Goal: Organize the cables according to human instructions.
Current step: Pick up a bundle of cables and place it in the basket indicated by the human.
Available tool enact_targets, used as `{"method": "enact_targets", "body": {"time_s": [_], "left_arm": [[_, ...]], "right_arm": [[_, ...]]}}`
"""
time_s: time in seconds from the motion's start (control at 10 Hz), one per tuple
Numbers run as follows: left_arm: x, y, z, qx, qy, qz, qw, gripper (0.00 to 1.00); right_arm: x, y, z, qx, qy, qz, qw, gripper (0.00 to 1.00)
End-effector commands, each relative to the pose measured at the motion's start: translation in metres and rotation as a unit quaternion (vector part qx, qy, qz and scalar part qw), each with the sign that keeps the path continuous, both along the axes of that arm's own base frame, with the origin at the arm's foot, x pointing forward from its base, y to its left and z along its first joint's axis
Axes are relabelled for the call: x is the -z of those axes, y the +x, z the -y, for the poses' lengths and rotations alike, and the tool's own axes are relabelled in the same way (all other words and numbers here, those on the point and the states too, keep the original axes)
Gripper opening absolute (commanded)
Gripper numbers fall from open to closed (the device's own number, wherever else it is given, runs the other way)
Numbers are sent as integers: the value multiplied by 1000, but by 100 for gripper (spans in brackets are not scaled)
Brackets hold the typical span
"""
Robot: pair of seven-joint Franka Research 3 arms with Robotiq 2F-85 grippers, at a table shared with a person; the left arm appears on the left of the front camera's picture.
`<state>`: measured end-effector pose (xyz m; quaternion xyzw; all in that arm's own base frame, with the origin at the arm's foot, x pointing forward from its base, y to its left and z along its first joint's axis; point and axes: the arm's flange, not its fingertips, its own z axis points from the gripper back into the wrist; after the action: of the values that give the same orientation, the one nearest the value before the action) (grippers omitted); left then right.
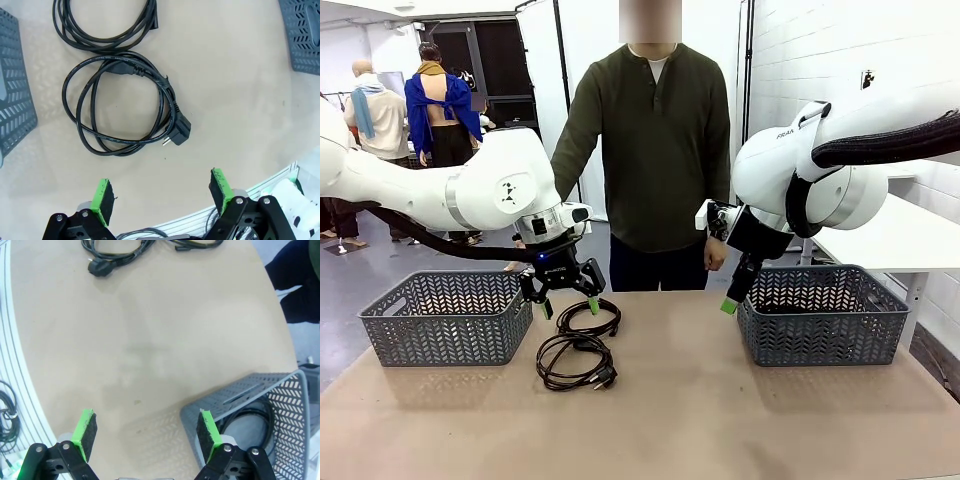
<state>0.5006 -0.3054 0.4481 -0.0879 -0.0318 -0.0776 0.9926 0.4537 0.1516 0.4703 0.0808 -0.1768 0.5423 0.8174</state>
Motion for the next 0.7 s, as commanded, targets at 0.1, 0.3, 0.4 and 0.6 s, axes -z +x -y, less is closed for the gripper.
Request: {"method": "enact_targets", "body": {"time_s": [0.1, 0.3, 0.4, 0.6], "left_arm": [[2, 0, 4, -48, 8, 9, 999, 100], [6, 3, 19, -131, 52, 4, 990, 100], [8, 8, 25, -167, 61, 0, 984, 100], [15, 14, 33, -223, 51, -10, 974, 100]], "right_arm": [[1, 0, 1, 2, 1, 2, 1000, 100], [1, 0, 1, 2, 1, 2, 1000, 100], [1, 0, 1, 2, 1, 2, 1000, 100], [1, 0, 1, 2, 1, 2, 1000, 100]]}}
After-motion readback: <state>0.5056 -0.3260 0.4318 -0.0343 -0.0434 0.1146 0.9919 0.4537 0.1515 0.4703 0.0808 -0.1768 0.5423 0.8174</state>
